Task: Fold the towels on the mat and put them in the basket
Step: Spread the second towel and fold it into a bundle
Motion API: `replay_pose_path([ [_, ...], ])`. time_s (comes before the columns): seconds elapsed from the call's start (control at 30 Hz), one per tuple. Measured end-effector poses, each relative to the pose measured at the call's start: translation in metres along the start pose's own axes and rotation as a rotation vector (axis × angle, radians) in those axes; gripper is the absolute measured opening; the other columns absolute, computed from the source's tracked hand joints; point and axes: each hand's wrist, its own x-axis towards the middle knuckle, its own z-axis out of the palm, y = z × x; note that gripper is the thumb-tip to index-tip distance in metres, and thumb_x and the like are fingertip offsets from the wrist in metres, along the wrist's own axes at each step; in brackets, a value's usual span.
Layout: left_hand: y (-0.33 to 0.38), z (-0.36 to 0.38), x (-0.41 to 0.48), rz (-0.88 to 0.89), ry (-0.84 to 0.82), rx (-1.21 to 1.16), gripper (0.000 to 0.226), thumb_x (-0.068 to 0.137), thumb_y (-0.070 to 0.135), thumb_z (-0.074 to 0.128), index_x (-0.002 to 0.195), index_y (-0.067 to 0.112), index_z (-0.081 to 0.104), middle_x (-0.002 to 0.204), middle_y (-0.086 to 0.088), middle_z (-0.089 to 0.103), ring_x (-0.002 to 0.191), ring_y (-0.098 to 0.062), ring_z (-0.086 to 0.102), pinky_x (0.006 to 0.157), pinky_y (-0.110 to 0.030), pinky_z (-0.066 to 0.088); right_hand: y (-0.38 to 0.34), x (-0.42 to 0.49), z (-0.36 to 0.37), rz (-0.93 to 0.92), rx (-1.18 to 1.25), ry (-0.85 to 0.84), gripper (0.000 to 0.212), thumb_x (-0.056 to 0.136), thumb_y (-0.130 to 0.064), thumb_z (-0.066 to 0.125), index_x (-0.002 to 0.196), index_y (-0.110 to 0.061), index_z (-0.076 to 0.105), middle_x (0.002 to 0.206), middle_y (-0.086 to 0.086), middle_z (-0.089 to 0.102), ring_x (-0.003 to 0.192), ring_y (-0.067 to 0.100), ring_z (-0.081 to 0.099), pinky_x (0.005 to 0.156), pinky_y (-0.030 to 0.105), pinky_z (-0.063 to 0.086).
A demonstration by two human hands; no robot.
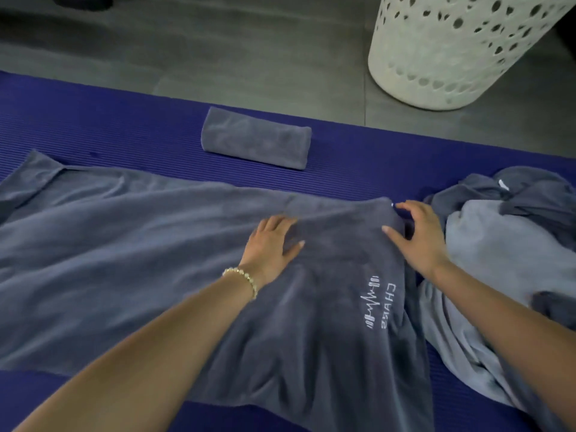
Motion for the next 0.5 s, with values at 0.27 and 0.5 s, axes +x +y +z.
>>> replay_pose_path([
  [0.27,0.035,0.08,-0.088,0.157,-0.39,0.22,0.074,0.087,0.073,0.017,0.151,0.037,0.005,0.156,0.009,-0.021,0.144,-0.016,-0.023,0.117,-0.04,-0.015,0.037,-0.129,-0.023,0.533,0.317,-0.19,0.026,0.083,-0.017,0.073,0.102,-0.005,0.059,0.083,0.002,0.06,0.076,0.019,0.056,0.06,0.013,0.043],
  [0.5,0.05,0.068,-0.077,0.007,-0.613,0.229,0.064,0.094,0.066,0.018,0.15,0.043,-0.001,0.157,0.007,-0.024,0.143,-0.017,-0.026,0.117,-0.041,-0.015,0.03,-0.142,-0.006,0.655,0.165,-0.234,0.032,0.087,-0.037,0.065,0.074,-0.007,0.06,0.068,0.005,0.063,0.068,0.022,0.062,0.056,0.027,0.045],
])
